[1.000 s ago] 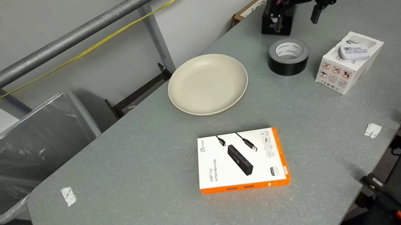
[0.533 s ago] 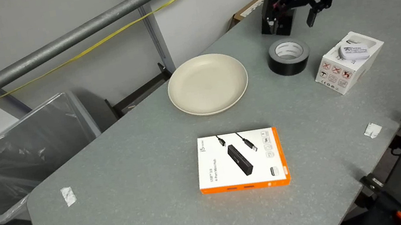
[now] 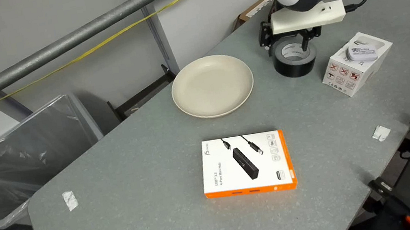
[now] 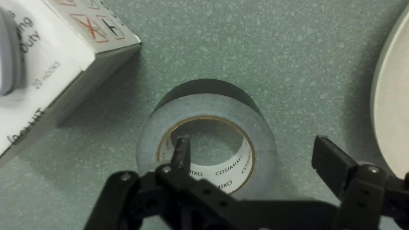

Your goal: Place the black tape on the white plate

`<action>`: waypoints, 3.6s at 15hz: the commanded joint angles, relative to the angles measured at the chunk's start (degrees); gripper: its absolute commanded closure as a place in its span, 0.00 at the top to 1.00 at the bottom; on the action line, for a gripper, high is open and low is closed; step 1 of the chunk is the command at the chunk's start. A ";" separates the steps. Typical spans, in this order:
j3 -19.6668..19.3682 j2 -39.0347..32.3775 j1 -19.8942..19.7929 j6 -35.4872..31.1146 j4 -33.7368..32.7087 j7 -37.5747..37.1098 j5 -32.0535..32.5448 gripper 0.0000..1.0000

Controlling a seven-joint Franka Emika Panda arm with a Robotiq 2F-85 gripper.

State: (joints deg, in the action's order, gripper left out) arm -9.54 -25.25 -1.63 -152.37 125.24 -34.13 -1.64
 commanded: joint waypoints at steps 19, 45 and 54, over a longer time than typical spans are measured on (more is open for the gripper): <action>-4.01 1.80 6.43 -4.99 -2.32 -4.91 0.04 0.06; 2.38 -11.28 15.28 0.40 -22.89 -8.95 0.47 0.06; 6.22 -18.18 14.06 5.67 -30.30 -4.85 -1.81 0.51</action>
State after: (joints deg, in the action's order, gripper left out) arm -4.29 -42.34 13.30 -149.15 98.48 -40.97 -2.26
